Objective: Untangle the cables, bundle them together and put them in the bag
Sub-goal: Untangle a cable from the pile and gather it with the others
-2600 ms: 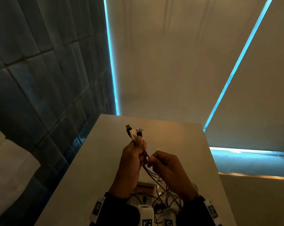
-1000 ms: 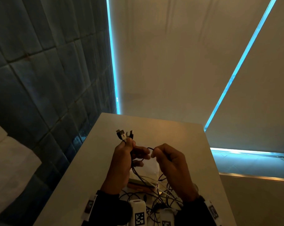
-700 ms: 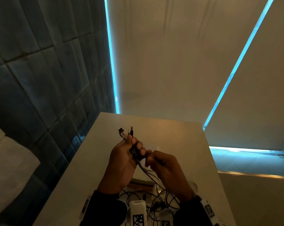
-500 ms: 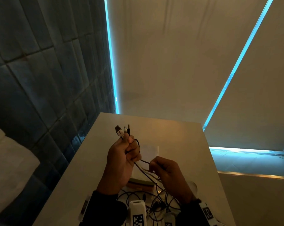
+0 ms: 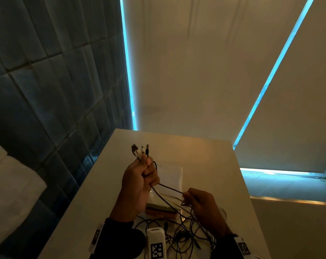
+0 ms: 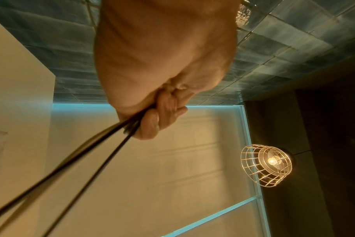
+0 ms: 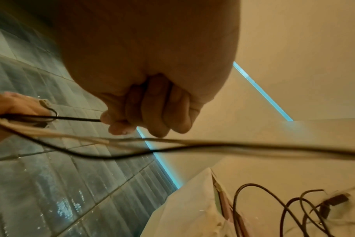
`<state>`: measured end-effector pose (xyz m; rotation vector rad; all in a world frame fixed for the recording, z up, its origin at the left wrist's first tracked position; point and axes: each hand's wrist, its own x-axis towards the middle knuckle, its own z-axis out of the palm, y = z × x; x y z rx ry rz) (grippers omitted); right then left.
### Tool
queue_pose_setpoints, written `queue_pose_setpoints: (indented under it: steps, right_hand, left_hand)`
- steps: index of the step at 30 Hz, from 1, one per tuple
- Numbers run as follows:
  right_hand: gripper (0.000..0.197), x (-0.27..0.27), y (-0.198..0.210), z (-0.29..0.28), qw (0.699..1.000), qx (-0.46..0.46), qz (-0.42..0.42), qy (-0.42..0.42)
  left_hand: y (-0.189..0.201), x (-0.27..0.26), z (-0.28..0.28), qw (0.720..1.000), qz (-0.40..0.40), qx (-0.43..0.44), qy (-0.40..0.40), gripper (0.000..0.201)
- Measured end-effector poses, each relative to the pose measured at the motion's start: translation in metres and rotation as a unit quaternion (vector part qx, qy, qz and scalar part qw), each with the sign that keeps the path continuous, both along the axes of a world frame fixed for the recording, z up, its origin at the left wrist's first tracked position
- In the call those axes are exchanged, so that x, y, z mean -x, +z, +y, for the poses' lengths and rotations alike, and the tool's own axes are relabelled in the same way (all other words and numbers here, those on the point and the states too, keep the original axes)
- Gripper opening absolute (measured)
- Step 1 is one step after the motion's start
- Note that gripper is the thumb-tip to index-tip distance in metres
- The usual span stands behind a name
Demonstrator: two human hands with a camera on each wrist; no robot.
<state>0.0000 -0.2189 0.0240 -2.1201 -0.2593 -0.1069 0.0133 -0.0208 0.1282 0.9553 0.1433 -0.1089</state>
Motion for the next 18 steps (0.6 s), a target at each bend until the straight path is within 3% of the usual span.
queue_pose_setpoints:
  steps: [3,6,8,10,13,15,16,18]
  right_hand:
    - [0.04,0.002,0.005,-0.021,0.997,0.051,-0.01,-0.056]
    - [0.038,0.008,0.013,-0.054,0.988,0.056,0.009,-0.142]
    - [0.039,0.014,0.014,-0.082,0.976,0.064,0.028,-0.206]
    - [0.043,0.024,0.01,-0.107,0.969,0.097,0.047,-0.221]
    - [0.048,0.035,0.0,-0.123,0.964,0.158,0.172,-0.128]
    - [0.049,0.039,-0.003,-0.12,0.942,0.214,0.246,-0.081]
    - [0.047,0.037,-0.001,-0.116,0.941,0.23,0.236,-0.078]
    - [0.025,0.033,0.016,-0.098,0.972,0.174,0.102,-0.117]
  left_hand:
    - [-0.006,-0.002,0.003,0.999,-0.002,-0.035,-0.027,0.034]
    - [-0.006,-0.001,0.011,0.987,-0.008,-0.136,-0.082,0.031]
    - [-0.003,-0.001,0.018,0.987,-0.002,-0.14,-0.079,0.032]
    - [0.001,-0.001,0.021,0.993,-0.01,-0.107,-0.055,0.033]
    - [0.002,-0.003,0.012,0.998,-0.042,-0.032,-0.038,0.032]
    - [0.004,-0.004,0.001,0.997,-0.043,0.038,-0.042,0.028]
    - [0.005,-0.004,-0.003,0.995,-0.043,0.069,-0.051,0.028]
    - [0.01,-0.002,-0.012,0.99,-0.048,0.112,-0.076,0.029]
